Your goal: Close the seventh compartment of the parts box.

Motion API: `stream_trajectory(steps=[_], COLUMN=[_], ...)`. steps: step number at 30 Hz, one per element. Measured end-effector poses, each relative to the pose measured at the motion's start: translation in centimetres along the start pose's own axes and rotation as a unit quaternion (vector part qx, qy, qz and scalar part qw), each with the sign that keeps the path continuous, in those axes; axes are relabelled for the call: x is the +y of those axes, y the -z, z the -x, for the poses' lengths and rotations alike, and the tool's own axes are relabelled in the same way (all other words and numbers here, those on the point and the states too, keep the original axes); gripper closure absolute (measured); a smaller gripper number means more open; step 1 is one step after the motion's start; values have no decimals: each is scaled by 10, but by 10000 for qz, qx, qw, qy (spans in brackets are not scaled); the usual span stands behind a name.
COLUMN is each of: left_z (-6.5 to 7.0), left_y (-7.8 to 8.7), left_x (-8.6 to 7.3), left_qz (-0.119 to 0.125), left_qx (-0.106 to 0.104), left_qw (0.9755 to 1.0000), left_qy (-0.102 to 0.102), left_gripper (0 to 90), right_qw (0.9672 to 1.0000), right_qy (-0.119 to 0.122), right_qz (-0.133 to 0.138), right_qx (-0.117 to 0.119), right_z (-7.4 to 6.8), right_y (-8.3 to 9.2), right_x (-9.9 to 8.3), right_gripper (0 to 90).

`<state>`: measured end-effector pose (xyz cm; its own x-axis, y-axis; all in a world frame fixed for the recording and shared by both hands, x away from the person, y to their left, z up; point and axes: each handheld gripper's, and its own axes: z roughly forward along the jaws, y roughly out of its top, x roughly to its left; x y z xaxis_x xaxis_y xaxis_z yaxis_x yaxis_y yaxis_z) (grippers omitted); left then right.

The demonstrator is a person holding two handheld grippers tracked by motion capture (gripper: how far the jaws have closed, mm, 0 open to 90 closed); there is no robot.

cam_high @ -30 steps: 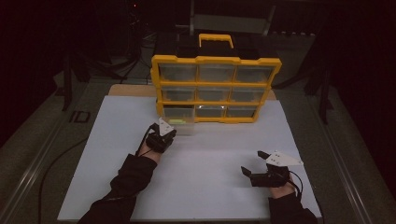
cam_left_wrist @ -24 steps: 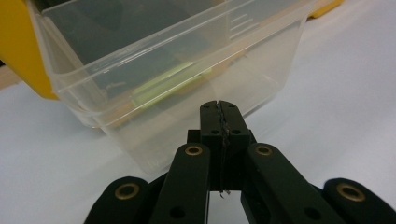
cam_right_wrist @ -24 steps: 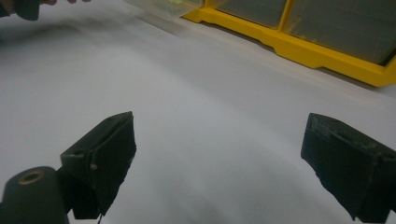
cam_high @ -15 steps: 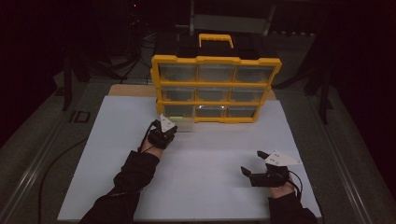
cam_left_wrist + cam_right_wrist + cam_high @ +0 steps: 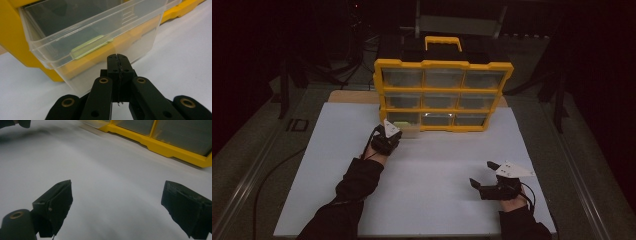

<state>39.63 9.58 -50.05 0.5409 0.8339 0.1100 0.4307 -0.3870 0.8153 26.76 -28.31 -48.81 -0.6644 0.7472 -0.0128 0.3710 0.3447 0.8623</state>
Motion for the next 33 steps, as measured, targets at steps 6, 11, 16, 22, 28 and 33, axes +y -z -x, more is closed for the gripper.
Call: stream_trajectory(steps=[6,11,16,22,28,33], left_z=[-2,-4,-6,-8,-10,-11], left_y=[-5,-9,-13,-18,-21,-24], left_x=[3,5,7,9,12,15], left_qz=[-14,2,-4,-11,-61,-107], left_qx=[36,34,38,49,61,100], left_qw=[10000,10000,10000,10000,9999,9998], left_qy=[-2,29,29,63,122,99], left_gripper=[896,896,896,896,896,896], right_qw=[10000,10000,10000,10000,10000,10000], right_qy=[7,-2,-5,-9,-4,-7], right_qz=[-4,-9,-3,4,-3,3], right_qx=[15,15,23,1,12,10], right_z=[0,0,0,1,1,1], right_y=[0,-1,0,0,0,1], right_x=[0,0,0,0,0,0], right_gripper=[101,101,101,101,101,101])
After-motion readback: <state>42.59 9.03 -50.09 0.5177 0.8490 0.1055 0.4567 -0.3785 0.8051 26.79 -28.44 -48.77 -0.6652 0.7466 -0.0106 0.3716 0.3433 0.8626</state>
